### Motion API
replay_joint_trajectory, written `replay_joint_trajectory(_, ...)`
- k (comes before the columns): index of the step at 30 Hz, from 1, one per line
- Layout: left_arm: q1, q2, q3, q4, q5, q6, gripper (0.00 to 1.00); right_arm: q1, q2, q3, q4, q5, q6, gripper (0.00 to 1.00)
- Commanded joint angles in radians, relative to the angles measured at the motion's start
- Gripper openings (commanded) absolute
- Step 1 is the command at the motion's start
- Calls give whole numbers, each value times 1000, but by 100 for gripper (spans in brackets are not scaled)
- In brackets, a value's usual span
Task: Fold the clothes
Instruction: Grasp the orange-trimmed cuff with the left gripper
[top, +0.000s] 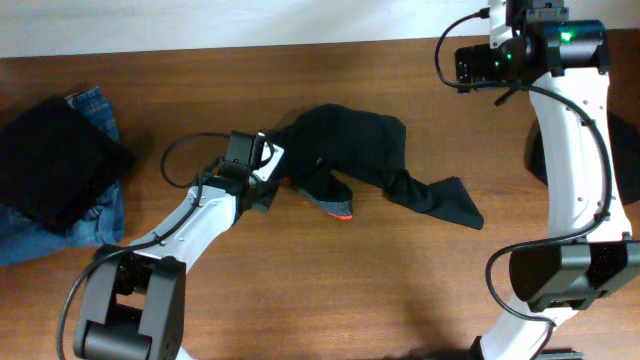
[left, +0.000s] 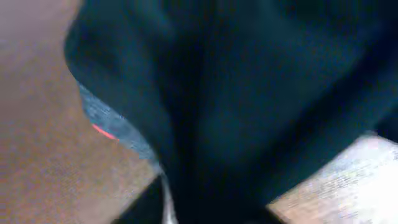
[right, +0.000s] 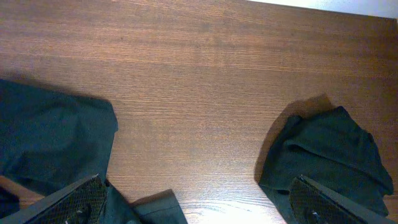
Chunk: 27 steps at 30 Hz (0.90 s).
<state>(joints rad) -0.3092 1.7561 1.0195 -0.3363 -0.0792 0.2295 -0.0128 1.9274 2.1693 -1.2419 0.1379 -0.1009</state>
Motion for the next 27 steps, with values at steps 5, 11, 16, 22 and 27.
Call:
replay_joint_trajectory(5,-2,-72,73,-21,-105,8,1,-9,-15,7,1,-3,13,99)
replay_joint_trajectory(11,-2,-240,180,-52,-306,8,0,-9,-15,7,3,-3,13,99)
replay_joint_trajectory(16,-2,-377,240,-53,-340,13,1,-9,-15,7,3,-3,13,99)
replay_joint_trajectory(22,-2,-499,255,-53,-336,38,0,-9,-16,7,-24,-302,-60,99)
replay_joint_trajectory(27,-2,-529,255,-58,-340,59,0,27,-16,6,-91,-366,-146,99)
